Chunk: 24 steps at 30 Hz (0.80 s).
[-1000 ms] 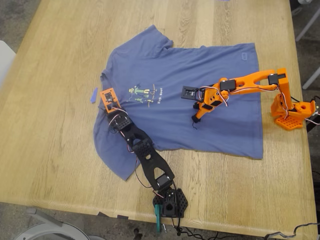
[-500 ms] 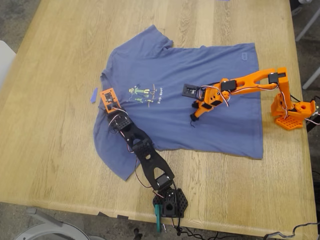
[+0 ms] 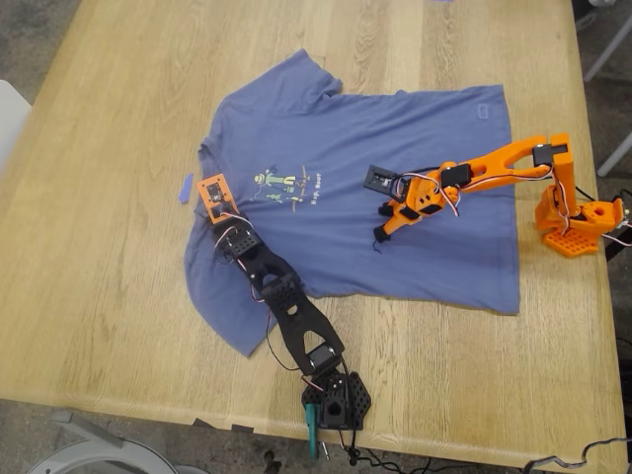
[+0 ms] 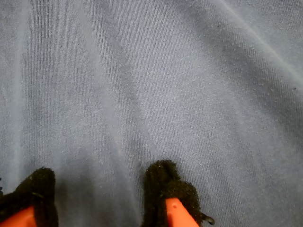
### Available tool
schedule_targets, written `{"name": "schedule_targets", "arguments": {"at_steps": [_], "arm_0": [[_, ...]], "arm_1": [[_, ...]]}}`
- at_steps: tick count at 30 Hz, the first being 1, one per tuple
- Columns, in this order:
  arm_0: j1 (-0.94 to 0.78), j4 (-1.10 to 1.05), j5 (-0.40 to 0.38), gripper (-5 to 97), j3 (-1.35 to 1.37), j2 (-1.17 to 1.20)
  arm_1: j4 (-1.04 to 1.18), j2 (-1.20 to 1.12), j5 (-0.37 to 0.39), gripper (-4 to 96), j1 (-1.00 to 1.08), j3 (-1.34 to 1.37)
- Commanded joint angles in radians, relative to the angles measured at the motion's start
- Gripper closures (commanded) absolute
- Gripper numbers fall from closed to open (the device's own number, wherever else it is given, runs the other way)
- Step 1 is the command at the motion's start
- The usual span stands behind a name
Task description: Fold a T-shirt
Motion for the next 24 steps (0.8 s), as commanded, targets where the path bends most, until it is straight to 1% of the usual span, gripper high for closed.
{"name": "schedule_targets", "arguments": {"at_steps": [1, 12, 18, 24], "arm_0": [[0.012, 0.032, -0.014, 92, 0.002, 0.069], [0.051, 0.046, -0.017, 92, 0.005, 0.107], [0.094, 0.051, -0.020, 92, 0.069, 0.181], [0.135, 0.049, -0.021, 92, 0.146, 0.245]], "arm_1": [[0.003, -0.011, 0.015, 58.6, -0.043, -0.029], [-0.011, -0.084, 0.043, 57.9, -0.149, -0.098], [0.012, -0.149, 0.044, 57.8, -0.173, -0.186], [0.067, -0.207, 0.025, 57.8, -0.169, -0.249]]}}
